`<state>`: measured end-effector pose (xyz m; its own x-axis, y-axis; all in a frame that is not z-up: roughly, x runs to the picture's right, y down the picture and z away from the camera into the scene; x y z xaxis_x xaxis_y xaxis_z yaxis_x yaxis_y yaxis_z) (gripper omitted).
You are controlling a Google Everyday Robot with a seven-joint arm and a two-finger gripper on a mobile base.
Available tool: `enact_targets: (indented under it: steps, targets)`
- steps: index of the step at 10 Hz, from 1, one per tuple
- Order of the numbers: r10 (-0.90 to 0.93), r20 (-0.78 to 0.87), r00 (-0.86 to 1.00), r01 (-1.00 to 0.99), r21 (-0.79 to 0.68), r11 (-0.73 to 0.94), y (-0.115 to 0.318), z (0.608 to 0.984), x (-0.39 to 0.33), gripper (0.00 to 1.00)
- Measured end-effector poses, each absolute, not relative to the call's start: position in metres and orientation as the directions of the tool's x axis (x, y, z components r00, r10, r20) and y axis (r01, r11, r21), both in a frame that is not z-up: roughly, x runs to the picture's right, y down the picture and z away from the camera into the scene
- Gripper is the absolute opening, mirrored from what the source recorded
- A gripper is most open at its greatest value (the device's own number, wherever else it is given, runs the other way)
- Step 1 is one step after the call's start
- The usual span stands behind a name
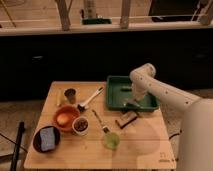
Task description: Wipe tray with towel
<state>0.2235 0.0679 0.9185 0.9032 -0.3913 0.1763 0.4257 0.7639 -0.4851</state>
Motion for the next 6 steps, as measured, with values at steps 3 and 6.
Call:
enact_targets:
  steps: [3, 6]
  targets:
    - [-0.365, 0.2, 0.909, 0.416, -0.484, 0.77, 0.065, 0.924, 0.226, 0.0]
    - [-0.344, 0.216, 0.914, 0.407, -0.49, 0.771, 0.064, 0.931, 0.227, 0.0]
